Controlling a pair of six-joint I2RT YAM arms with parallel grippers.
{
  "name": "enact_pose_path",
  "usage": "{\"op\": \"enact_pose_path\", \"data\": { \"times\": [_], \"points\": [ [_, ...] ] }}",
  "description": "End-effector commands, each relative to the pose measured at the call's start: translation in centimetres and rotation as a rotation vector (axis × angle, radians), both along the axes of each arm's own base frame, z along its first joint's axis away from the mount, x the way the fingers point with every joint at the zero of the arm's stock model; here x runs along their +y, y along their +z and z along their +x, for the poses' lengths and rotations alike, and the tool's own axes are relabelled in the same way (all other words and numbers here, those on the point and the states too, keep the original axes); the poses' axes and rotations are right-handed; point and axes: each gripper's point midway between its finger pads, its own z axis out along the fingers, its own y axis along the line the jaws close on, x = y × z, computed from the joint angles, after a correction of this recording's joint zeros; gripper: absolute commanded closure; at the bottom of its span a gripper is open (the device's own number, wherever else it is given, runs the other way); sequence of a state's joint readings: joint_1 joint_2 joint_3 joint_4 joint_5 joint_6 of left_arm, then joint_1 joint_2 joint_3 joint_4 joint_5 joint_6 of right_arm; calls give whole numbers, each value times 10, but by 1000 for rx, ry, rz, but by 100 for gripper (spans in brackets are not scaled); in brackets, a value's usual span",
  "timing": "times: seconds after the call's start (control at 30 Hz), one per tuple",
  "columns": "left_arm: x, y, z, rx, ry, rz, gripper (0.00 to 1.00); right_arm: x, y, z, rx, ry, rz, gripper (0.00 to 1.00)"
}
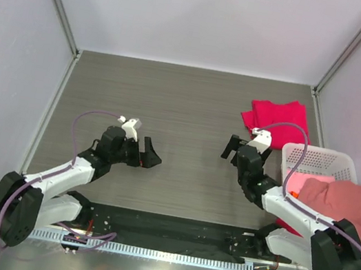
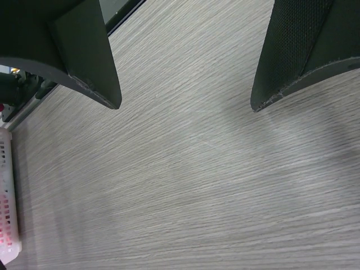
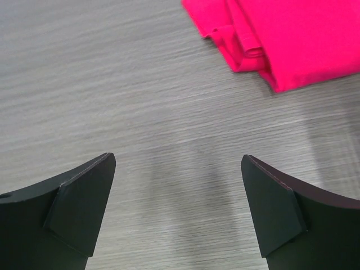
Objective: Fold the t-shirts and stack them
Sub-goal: Grab the tshirt from the pile
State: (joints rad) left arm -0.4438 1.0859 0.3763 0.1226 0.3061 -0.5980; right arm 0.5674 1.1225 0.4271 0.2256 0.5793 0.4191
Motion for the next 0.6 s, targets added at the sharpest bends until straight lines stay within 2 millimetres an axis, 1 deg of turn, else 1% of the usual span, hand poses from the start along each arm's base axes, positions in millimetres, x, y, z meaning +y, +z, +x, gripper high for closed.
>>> {"op": "enact_pose_path", "data": {
  "times": [0.0,0.03,0.07,0.1,0.13,0.2,0.27,0.3,0.33,0.37,0.4,0.43,0.47,0.5,0.53,0.57],
  "points": [
    [-6,28,10,-85,-7,-38,3,-18,36,6,-111,-167,90,0],
    [-4,27,9,-85,-1,-34,3,-19,54,9,-134,-213,141,0],
    [-3,28,10,-88,7,-31,3,-25,54,2,-97,-253,160,0],
    [-2,29,9,-94,9,-34,3,-26,62,0,-92,-257,161,0],
    [-2,28,8,-91,12,-32,3,-23,84,3,-111,-242,168,0],
    [-1,28,8,-95,15,-32,3,-32,94,-4,-112,-261,146,0],
    [-1,28,8,-94,16,-31,3,-54,97,-10,-147,-349,95,0],
    [-1,28,8,-91,14,-33,3,-64,102,-16,-169,-398,97,0],
    [-2,28,8,-90,13,-33,3,-82,114,-22,-209,-500,83,0],
    [-2,29,9,-93,13,-35,4,-94,112,-31,-185,-544,43,0],
    [-2,29,9,-92,13,-34,4,-101,118,-35,-202,-597,67,0],
    [-2,29,8,-91,12,-35,4,-109,133,-37,-224,-641,71,0],
    [-2,29,8,-90,12,-34,4,-117,130,-44,-186,-665,28,0],
    [-2,29,8,-92,13,-34,3,-130,130,-46,-181,-727,36,0],
    [-1,29,8,-91,14,-33,4,-139,136,-45,-166,-768,29,0],
    [-1,28,8,-88,15,-31,3,-147,126,-47,-92,-779,8,0]
  ]
}}
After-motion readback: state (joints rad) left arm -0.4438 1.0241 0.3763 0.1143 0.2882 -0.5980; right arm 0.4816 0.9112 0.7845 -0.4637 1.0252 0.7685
